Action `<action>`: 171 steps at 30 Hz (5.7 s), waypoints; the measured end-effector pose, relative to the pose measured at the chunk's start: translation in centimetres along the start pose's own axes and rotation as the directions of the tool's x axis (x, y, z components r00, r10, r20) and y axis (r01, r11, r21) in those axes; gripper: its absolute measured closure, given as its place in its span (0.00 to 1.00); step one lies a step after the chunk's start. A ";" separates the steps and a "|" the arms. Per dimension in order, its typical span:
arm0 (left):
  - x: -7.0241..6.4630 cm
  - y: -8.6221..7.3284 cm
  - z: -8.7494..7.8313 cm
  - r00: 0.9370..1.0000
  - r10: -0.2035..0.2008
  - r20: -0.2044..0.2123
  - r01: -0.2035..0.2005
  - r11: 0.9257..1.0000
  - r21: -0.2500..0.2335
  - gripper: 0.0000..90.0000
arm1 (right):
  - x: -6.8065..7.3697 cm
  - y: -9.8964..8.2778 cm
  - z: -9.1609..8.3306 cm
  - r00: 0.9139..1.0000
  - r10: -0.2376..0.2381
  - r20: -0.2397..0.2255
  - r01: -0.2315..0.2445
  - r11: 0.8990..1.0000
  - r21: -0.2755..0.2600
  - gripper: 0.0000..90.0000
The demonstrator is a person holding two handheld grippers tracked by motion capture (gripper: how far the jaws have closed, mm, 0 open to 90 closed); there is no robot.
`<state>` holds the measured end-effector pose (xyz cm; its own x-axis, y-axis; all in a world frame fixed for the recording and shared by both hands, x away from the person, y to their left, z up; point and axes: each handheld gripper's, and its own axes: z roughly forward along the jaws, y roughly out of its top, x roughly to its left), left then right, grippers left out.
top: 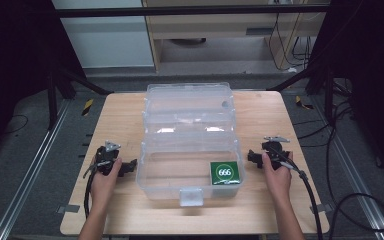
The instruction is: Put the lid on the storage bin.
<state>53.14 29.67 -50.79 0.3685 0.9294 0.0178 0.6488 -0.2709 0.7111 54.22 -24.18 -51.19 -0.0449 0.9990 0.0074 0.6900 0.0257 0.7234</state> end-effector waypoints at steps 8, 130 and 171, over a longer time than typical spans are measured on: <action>0.1 -0.1 -0.1 0.999 0.019 0.029 -0.019 1.000 -0.004 0.00 | 0.0 0.1 0.1 1.000 -0.020 -0.023 0.020 1.000 0.000 0.00; -14.2 4.7 -8.9 0.625 0.561 0.543 -0.657 0.754 -0.022 0.88 | 17.0 19.0 -10.9 0.125 -0.909 -0.397 0.975 0.187 -0.121 0.97; -14.5 4.4 -8.9 0.657 0.560 0.505 -0.641 0.767 -0.016 0.86 | 17.2 17.7 -13.3 0.114 -0.920 -0.375 0.972 0.181 -0.147 0.98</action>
<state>44.72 17.25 -41.65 0.9415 0.3324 0.0548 0.2506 -0.7998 0.5455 56.06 -7.01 -29.03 -0.9110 0.0762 -0.4054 -0.0254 0.9705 0.2397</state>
